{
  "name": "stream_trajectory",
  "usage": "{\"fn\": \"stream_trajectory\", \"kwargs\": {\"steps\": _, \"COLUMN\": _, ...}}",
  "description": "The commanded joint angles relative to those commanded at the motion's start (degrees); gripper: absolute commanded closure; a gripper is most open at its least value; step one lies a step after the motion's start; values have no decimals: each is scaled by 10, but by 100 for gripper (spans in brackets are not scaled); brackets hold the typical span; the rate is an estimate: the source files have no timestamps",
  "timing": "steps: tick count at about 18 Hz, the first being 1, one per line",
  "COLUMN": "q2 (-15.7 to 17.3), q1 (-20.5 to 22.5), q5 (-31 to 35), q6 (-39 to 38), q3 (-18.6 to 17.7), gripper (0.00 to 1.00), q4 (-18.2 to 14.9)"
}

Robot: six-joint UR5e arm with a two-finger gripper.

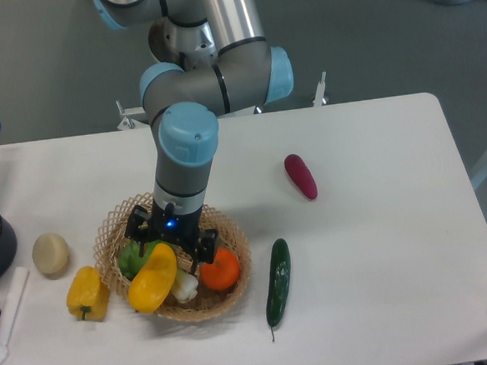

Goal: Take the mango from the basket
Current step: 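Lower the open gripper into the basket around the yellow mango, then close the gripper fingers on the yellow mango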

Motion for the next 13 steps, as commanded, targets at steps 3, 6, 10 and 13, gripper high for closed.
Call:
{"fn": "stream_trajectory", "kwargs": {"steps": 3, "q2": 0, "q1": -10, "q5": 0, "q6": -1, "q3": 1, "gripper": 0, "q4": 1}}
{"fn": "stream_trajectory", "kwargs": {"steps": 6, "q2": -4, "q1": -10, "q5": 0, "q6": 0, "q3": -1, "gripper": 0, "q4": 3}}
{"fn": "stream_trajectory", "kwargs": {"steps": 10, "q2": -8, "q1": -11, "q5": 0, "q6": 0, "q3": 3, "gripper": 0, "q4": 3}}
{"fn": "stream_trajectory", "kwargs": {"steps": 13, "q2": -16, "q1": -11, "q5": 0, "q6": 1, "q3": 4, "gripper": 0, "q4": 3}}
